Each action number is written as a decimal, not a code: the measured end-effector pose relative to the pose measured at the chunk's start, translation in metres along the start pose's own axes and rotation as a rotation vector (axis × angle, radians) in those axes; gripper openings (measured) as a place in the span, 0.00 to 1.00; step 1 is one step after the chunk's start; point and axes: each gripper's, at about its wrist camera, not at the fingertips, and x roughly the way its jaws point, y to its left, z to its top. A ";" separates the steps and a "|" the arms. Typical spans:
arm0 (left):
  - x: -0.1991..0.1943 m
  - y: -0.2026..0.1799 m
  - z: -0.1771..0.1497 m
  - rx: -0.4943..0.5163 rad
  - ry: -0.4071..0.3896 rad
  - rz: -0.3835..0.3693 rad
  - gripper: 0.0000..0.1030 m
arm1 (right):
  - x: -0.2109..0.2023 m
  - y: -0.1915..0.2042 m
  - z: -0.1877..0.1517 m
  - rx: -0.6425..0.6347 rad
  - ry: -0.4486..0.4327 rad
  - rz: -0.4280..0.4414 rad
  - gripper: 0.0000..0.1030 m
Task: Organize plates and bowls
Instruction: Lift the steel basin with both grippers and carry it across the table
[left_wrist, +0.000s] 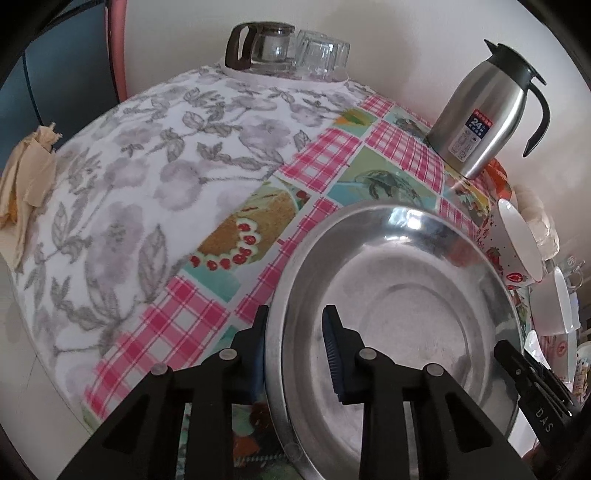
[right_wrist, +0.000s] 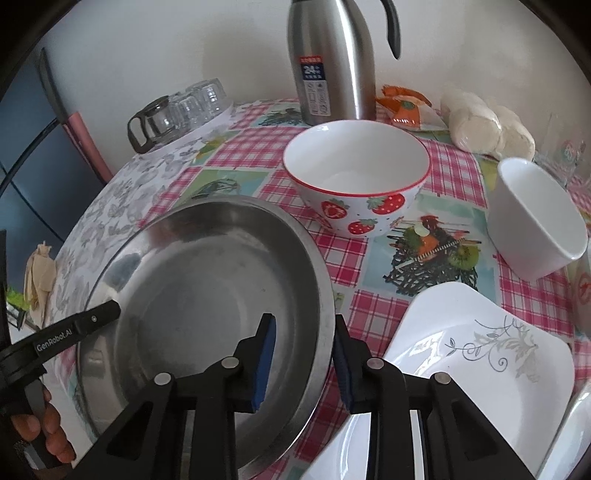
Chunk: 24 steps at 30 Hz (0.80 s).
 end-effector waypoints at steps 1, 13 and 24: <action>-0.003 0.000 0.000 0.000 -0.004 0.000 0.28 | -0.004 0.001 0.000 -0.005 -0.006 0.004 0.31; -0.049 -0.015 0.002 0.027 -0.063 -0.001 0.28 | -0.051 -0.001 -0.002 -0.038 -0.080 0.016 0.31; -0.104 -0.070 -0.001 0.093 -0.144 -0.051 0.28 | -0.120 -0.038 -0.002 -0.012 -0.211 -0.007 0.31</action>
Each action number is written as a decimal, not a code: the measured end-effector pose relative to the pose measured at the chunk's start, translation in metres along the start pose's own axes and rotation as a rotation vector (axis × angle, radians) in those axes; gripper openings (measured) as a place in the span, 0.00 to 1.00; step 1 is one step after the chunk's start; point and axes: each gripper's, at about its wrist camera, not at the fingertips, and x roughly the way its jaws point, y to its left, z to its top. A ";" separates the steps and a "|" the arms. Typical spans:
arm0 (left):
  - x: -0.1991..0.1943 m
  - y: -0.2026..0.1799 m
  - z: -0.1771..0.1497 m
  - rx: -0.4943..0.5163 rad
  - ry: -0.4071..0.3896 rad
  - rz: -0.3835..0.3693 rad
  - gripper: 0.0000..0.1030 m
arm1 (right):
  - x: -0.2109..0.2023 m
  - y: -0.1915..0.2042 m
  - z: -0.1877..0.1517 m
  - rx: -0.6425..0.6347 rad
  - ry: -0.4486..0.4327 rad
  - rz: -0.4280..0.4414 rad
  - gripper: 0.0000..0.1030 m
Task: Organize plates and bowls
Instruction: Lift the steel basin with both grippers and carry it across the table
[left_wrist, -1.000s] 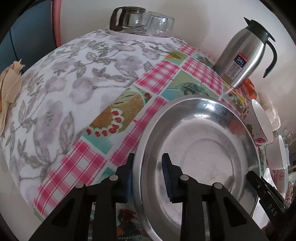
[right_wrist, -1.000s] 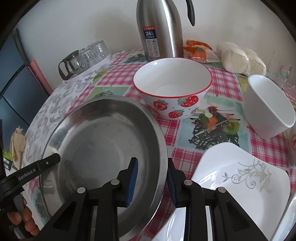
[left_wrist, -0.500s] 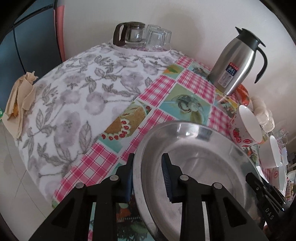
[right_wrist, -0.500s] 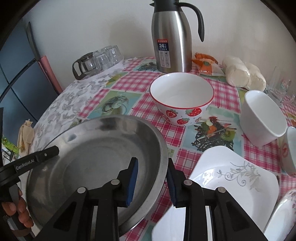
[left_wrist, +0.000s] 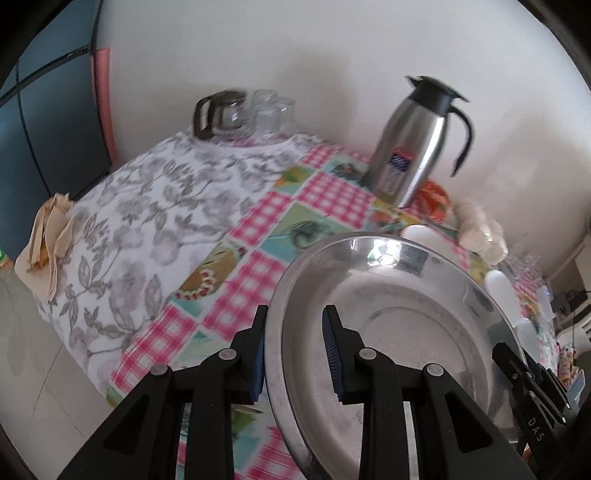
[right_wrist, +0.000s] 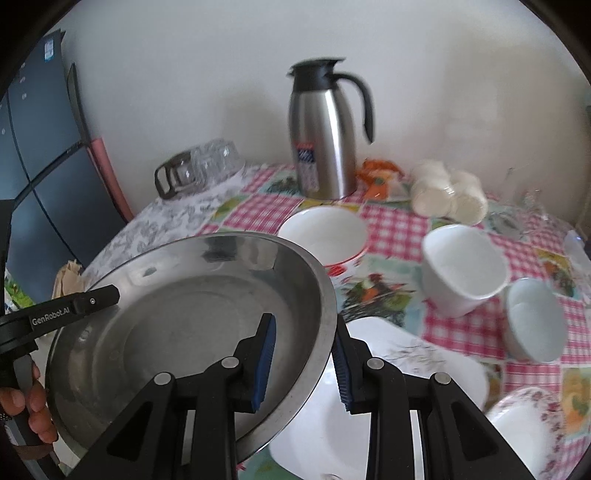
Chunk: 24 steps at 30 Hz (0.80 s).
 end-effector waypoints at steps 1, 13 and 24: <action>-0.004 -0.009 0.001 0.011 -0.005 -0.007 0.28 | -0.004 -0.004 0.001 0.007 -0.007 -0.003 0.31; -0.022 -0.116 -0.007 0.129 -0.002 -0.063 0.29 | -0.063 -0.092 -0.002 0.161 -0.083 -0.079 0.31; -0.020 -0.186 -0.026 0.160 0.042 -0.114 0.31 | -0.101 -0.156 -0.012 0.228 -0.115 -0.178 0.33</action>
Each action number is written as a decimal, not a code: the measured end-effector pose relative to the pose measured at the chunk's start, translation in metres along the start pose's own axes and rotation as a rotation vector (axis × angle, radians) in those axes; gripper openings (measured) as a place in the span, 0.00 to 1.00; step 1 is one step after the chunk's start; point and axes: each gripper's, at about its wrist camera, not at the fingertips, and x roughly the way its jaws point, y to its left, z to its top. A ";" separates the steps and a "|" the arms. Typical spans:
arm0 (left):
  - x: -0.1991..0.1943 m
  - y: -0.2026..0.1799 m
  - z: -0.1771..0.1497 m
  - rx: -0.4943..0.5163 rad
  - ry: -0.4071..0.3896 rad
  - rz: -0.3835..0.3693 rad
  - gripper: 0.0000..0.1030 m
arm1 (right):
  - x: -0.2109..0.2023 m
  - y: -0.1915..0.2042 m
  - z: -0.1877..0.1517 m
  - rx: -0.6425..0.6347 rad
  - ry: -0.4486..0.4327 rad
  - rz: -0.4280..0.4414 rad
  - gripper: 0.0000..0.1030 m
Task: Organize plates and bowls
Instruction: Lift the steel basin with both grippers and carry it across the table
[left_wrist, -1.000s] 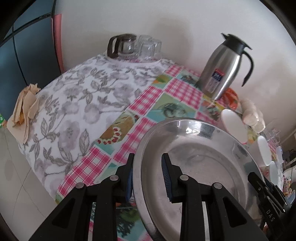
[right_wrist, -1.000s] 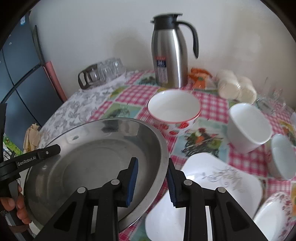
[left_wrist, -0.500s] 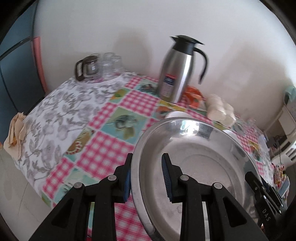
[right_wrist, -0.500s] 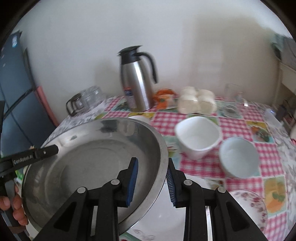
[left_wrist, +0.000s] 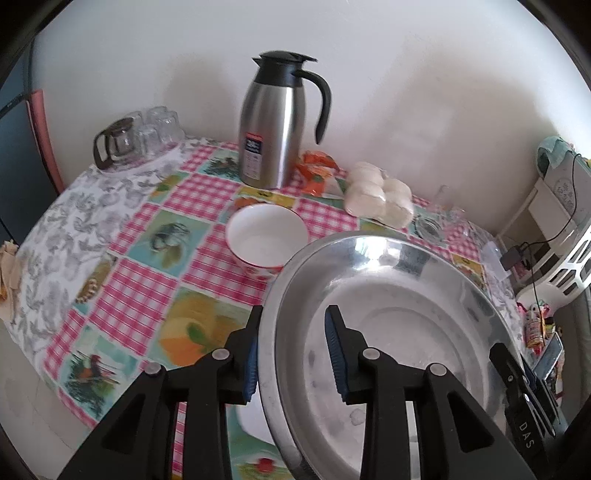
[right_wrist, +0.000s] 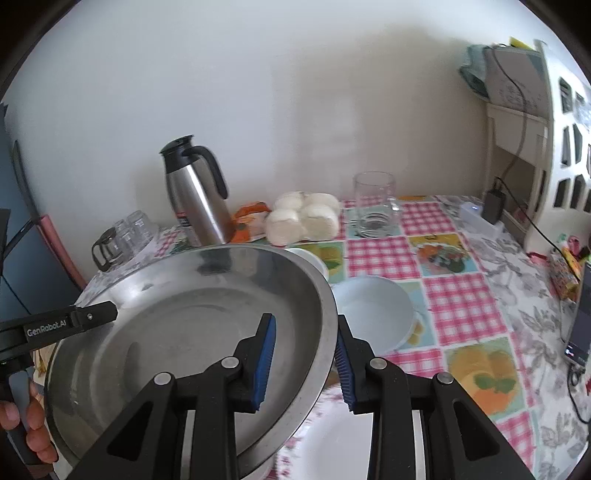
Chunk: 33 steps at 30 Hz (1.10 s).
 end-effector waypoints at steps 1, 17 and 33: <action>0.002 -0.005 -0.002 0.002 0.006 -0.004 0.31 | -0.001 -0.005 -0.001 0.007 0.001 -0.003 0.33; 0.043 0.007 -0.029 -0.054 0.105 0.014 0.32 | 0.026 -0.012 -0.019 -0.053 0.122 -0.049 0.33; 0.081 0.047 -0.046 -0.180 0.289 0.059 0.38 | 0.075 0.025 -0.053 -0.220 0.299 -0.105 0.33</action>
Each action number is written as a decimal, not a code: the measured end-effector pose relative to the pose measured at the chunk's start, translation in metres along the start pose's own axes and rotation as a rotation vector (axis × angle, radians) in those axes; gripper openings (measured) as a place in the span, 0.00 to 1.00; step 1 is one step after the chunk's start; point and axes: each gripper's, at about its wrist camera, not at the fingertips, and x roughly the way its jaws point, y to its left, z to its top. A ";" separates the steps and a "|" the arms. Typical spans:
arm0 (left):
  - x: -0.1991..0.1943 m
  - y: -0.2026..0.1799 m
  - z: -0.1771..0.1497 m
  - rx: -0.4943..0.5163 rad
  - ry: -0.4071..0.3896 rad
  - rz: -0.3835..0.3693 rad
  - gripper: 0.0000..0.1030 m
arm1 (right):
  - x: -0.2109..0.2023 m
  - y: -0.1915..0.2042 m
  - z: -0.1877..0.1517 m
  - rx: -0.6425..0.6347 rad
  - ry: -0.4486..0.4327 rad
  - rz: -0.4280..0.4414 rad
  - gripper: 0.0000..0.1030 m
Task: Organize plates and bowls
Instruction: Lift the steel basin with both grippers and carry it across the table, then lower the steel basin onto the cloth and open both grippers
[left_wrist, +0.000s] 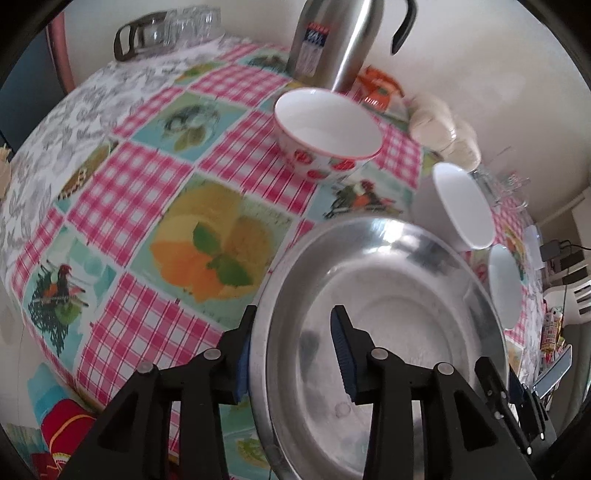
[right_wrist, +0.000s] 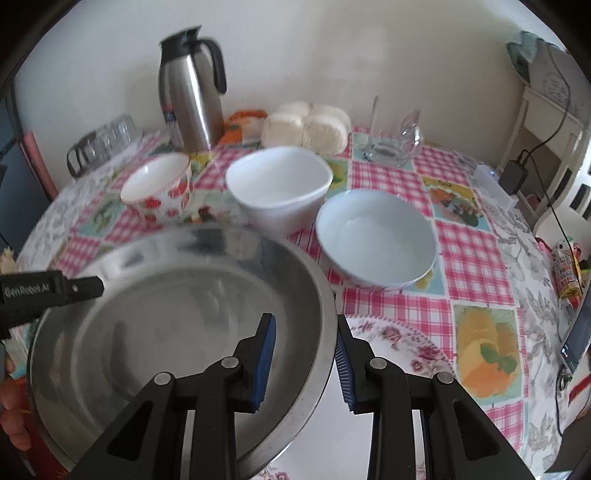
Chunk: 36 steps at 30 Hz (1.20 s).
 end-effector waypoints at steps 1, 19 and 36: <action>0.003 0.001 0.000 -0.002 0.012 0.005 0.39 | 0.005 0.003 -0.002 -0.015 0.017 -0.010 0.34; 0.019 0.017 0.001 -0.064 0.081 0.039 0.46 | 0.021 0.020 -0.008 -0.099 0.070 -0.030 0.34; 0.017 0.024 0.007 -0.101 0.057 0.035 0.46 | 0.024 0.012 -0.008 -0.063 0.083 -0.023 0.34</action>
